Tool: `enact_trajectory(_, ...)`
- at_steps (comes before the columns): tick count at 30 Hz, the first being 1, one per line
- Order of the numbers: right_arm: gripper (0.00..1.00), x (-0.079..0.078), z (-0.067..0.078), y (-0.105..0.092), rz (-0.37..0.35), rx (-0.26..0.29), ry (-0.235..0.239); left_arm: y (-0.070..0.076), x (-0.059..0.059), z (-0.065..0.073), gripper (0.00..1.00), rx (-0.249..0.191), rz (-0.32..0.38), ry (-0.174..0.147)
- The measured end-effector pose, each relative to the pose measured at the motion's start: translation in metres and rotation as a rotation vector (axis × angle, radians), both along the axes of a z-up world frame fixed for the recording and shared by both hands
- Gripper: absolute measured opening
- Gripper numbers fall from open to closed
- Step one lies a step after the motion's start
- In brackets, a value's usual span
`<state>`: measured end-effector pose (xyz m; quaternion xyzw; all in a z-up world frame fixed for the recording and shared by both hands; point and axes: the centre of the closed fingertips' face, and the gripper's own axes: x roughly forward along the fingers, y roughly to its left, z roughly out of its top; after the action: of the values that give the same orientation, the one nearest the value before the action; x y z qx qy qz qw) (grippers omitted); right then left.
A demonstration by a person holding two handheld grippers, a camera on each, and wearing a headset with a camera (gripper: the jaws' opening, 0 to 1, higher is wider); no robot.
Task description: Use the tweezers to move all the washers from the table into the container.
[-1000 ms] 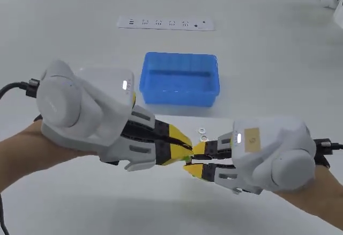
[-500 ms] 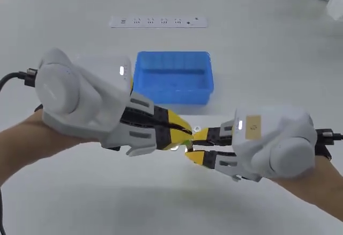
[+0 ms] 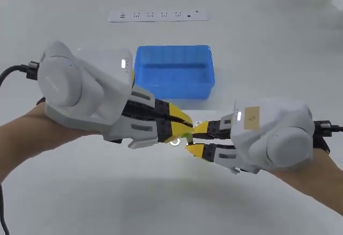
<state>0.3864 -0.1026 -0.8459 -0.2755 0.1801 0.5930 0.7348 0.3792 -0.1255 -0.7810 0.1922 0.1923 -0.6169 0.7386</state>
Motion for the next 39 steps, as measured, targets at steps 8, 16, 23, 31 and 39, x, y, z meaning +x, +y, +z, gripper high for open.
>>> enact_trajectory(8,0.12,0.002,-0.006,0.000,-0.013,0.005,0.028,-0.002,0.003,-0.006,0.06,0.009,-0.007,0.019)
enact_trajectory(16,0.12,0.003,-0.008,-0.002,-0.018,0.000,0.035,-0.003,0.006,-0.008,0.06,0.011,-0.012,0.024)
enact_trajectory(23,0.12,0.003,-0.010,-0.001,-0.016,-0.006,0.033,-0.003,0.005,-0.009,0.06,0.018,-0.018,0.036)
enact_trajectory(31,0.12,0.003,-0.010,0.000,-0.033,-0.008,0.043,0.001,0.006,-0.010,0.06,0.043,-0.004,0.054)
enact_trajectory(39,0.12,0.002,-0.010,-0.002,-0.028,-0.010,0.048,-0.003,0.004,-0.011,0.06,0.062,-0.019,0.047)
